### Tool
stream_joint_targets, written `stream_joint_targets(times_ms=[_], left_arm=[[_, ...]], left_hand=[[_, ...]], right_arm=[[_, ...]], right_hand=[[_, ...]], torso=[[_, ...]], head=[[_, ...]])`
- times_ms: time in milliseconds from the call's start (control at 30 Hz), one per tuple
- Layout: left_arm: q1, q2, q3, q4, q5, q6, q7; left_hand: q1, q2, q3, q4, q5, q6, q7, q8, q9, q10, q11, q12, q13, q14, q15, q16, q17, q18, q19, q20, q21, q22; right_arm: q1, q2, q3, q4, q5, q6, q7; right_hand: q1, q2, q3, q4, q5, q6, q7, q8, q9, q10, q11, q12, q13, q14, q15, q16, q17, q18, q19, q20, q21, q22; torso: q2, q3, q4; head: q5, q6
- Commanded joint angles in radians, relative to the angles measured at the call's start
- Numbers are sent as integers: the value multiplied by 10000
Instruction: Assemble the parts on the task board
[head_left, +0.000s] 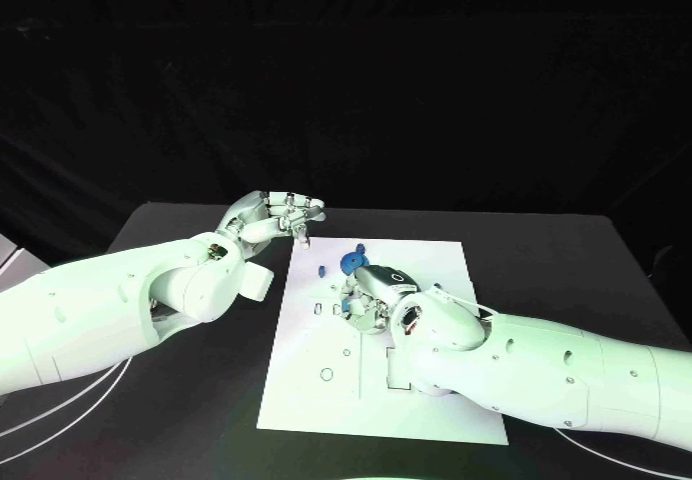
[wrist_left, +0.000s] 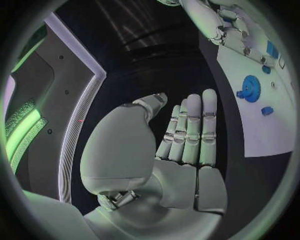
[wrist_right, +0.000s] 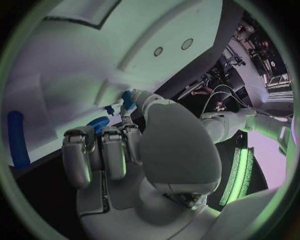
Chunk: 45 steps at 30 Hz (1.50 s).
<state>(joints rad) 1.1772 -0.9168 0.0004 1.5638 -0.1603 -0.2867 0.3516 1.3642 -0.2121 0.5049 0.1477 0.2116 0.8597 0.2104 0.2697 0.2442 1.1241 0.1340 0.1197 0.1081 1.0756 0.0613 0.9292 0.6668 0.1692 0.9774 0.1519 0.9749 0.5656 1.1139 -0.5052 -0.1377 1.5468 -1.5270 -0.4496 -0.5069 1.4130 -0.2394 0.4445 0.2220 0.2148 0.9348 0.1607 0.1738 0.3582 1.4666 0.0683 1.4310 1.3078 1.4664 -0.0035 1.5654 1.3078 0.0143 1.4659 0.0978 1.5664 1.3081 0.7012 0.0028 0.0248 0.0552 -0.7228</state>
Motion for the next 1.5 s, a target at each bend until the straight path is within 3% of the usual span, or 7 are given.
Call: stream_joint_targets(times_ms=[33,500,733,1000,1200,1300,1500], left_arm=[[13,9,6,8,-22,157,14],[13,-2,6,-4,-22,160,-4],[13,3,5,-58,-42,174,-18],[12,17,5,-166,-396,103,-479],[11,49,4,-247,-1205,-77,-1781],[16,73,7,-377,-2346,687,-3108],[211,263,10,-657,-4960,2348,-5688]], left_hand=[[-106,30,5,62,-17,-32,-50,64,13,13,-8,48,10,-28,-32,36,-9,157,-72,10,65,9],[-96,43,18,54,-13,-38,-49,63,17,4,-8,46,11,-29,-34,41,-16,157,-78,8,77,13],[-158,-22,-29,66,-23,-79,-39,46,20,-33,6,35,12,-28,-22,54,-30,154,-93,12,100,18],[-391,-132,-368,161,-34,-274,-133,-12,44,440,-123,585,316,113,-100,291,10,165,-89,-25,211,37],[-583,37,-1142,352,-3,6,-396,548,364,422,-391,3215,2138,1222,-361,2056,1704,107,345,-242,895,520],[-940,248,-1625,1046,41,-83,-544,1556,958,-585,-589,6405,4401,2631,-503,4098,4288,-119,1130,-418,1885,1845],[-1678,536,-2216,1432,60,79,-854,2718,1651,-494,-845,8064,5270,3853,-731,5342,6423,-442,2343,-579,3086,3757]], right_arm=[[-8,26,-2,1,-116,58,167],[-8,8,-3,2,-113,-51,218],[-8,-146,-1,116,-132,-662,476],[121,-865,65,718,374,-1226,1855],[445,-1823,108,1394,1014,-1404,3216],[661,-2458,120,1691,1837,-1463,3618],[1073,-3690,155,2034,3133,-1731,3865]], right_hand=[[-134,-58,-24,31,-239,-86,6,-92,-23,-43,72,-67,1478,1013,64,-1,2505,-143,1049,91,44,2627],[-346,-187,-292,122,-350,-141,14,-144,-45,-143,89,-203,1369,1005,85,-15,2475,-143,1049,121,44,2627],[335,57,-3433,734,-1278,-1975,298,-1121,-740,-355,355,-428,1148,1016,312,5,2521,-143,1049,325,44,2627],[323,-116,-3765,750,-1377,-2824,320,-1179,-1105,-468,375,-549,1022,987,333,-46,2411,-143,1049,353,44,2627],[582,77,-3526,738,-1204,-2210,297,-1049,-965,-537,352,-605,961,963,318,-89,2324,-143,1049,346,44,2627],[631,326,-3305,712,-1069,-932,228,-645,-631,-574,302,-617,940,945,275,-124,2257,-143,1049,316,44,2627],[594,517,-3099,694,-659,-580,158,-317,-595,-624,231,-647,893,928,209,-161,2188,-143,1049,251,44,2627]], torso=[[0,1,1],[0,1,4],[-3,8,2],[-14,16,-31],[-35,8,-58],[-61,8,-81],[-149,81,-173]], head=[[2,9],[-12,21],[-5,55],[32,93],[43,117],[41,100],[109,111]])
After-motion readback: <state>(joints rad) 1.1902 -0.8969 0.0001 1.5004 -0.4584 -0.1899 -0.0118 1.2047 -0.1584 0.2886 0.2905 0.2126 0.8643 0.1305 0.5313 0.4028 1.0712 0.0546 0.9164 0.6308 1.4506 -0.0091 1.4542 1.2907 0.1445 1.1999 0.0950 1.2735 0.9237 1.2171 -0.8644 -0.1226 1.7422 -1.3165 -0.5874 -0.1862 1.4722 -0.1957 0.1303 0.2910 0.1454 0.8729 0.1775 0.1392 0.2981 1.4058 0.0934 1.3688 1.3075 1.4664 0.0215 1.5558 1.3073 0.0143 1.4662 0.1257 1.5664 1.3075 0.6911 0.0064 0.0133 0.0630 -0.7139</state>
